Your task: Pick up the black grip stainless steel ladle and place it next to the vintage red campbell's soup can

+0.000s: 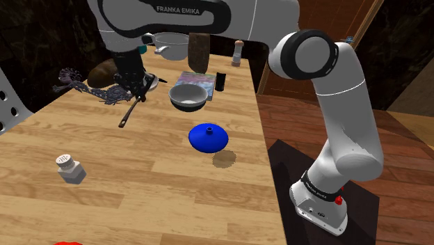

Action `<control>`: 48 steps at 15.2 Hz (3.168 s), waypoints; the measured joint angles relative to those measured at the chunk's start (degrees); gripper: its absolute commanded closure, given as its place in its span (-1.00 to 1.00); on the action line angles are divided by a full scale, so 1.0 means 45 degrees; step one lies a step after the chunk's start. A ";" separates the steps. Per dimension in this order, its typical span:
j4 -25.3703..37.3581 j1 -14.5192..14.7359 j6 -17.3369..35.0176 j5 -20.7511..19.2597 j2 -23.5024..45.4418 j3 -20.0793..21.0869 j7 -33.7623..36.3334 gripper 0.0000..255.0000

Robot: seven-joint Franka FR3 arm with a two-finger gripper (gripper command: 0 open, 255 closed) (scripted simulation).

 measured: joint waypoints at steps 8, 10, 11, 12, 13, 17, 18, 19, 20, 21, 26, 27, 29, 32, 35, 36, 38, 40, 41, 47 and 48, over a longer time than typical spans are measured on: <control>0.2312 0.0608 -0.1717 -0.0176 0.0478 -0.0126 -0.0327 1.00; 0.0741 -0.0298 -0.1165 0.0140 -0.0508 0.0061 -0.0537 1.00; -0.0382 -0.0884 -0.0698 0.0364 -0.1158 0.0167 -0.0666 1.00; -0.1329 -0.1392 -0.0335 0.0587 -0.1751 0.0245 -0.0815 1.00; -0.2142 -0.1872 0.0053 0.0769 -0.2210 0.0273 -0.1040 1.00; -0.4561 -0.3456 0.0975 0.1493 -0.3918 0.0273 -0.2075 1.00; -0.4967 -0.3734 0.1143 0.1624 -0.4209 0.0242 -0.2312 1.00; -0.5346 -0.4026 0.1291 0.1755 -0.4502 0.0197 -0.2595 1.00; -0.5796 -0.4347 0.1483 0.1904 -0.4827 0.0137 -0.2908 1.00; -0.6266 -0.4624 0.1628 0.2086 -0.5219 0.0100 -0.3165 1.00; -0.8003 -0.5948 0.2259 0.2740 -0.6685 -0.0376 -0.4845 1.00; -0.8321 -0.6184 0.2401 0.2838 -0.6923 -0.0505 -0.5193 1.00; -0.8825 -0.6614 0.2603 0.3002 -0.7331 -0.0771 -0.5875 1.00; -0.9321 -0.7129 0.2726 0.3196 -0.7853 -0.1147 -0.6792 1.00; -0.9747 -0.7616 0.2963 0.3270 -0.8154 -0.1562 -0.7685 1.00; -0.9795 -0.7752 0.2933 0.3304 -0.8267 -0.1682 -0.7953 1.00; -1.0161 -0.7853 0.3205 0.3339 -0.8389 -0.1775 -0.8135 1.00; -1.0426 -0.7873 0.3506 0.3315 -0.8349 -0.1795 -0.8148 1.00; -1.0611 -0.7873 0.3675 0.3317 -0.8362 -0.1794 -0.8130 1.00; -1.1446 -0.7867 0.4622 0.3243 -0.8237 -0.1792 -0.8011 1.00; -1.1551 -0.7863 0.4780 0.3211 -0.8176 -0.1791 -0.7979 1.00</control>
